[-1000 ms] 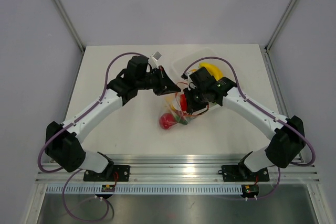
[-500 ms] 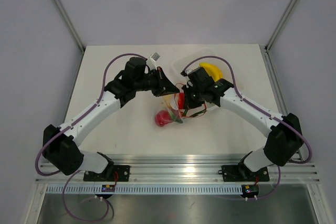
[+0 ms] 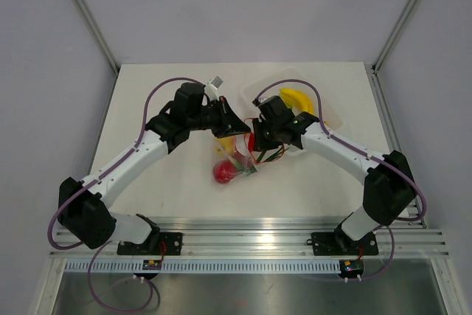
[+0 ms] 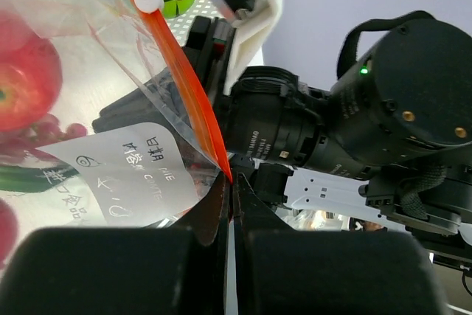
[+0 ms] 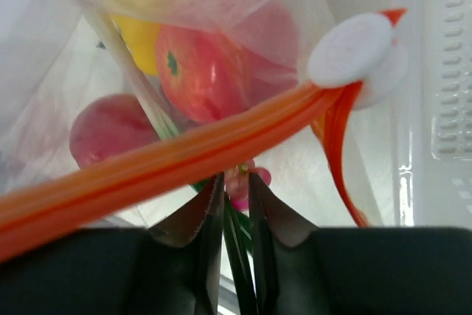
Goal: Place the food in the zip-top bag and seal the zipper
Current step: Adjust the fake vegetable in the zipper food storage bag, then pick up the fake fruit from the bin.
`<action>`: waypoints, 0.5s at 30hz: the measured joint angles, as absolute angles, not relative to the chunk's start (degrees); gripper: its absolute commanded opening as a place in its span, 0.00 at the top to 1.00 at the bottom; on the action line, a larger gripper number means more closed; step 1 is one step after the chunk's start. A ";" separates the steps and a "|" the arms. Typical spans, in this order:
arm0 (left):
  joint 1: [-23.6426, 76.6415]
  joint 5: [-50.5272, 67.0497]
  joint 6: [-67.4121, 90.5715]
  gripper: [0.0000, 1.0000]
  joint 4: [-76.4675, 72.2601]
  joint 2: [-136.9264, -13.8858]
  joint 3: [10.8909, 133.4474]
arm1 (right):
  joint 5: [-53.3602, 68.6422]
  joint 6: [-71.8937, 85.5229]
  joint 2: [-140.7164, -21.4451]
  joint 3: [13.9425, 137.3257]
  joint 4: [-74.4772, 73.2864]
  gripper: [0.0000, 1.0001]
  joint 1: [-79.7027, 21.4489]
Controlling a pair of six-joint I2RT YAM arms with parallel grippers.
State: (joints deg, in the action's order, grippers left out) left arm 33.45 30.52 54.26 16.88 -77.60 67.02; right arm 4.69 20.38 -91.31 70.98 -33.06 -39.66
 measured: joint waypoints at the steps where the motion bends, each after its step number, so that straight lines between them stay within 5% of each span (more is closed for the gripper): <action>1: 33.45 30.35 54.24 1.00 17.02 -77.54 67.02 | 4.10 20.62 -90.80 70.94 -33.06 0.66 -39.66; 6: 33.45 29.39 53.52 1.00 18.06 -77.19 67.16 | 0.91 21.17 -84.53 70.61 -34.50 0.38 -39.66; 15: 32.84 28.18 52.49 1.00 19.70 -77.19 67.94 | -10.07 20.36 -72.71 71.96 -37.82 0.20 -38.89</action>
State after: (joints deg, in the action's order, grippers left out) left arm 32.84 28.18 52.49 19.70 -77.19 67.94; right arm -10.07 20.36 -72.71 71.96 -37.82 -38.89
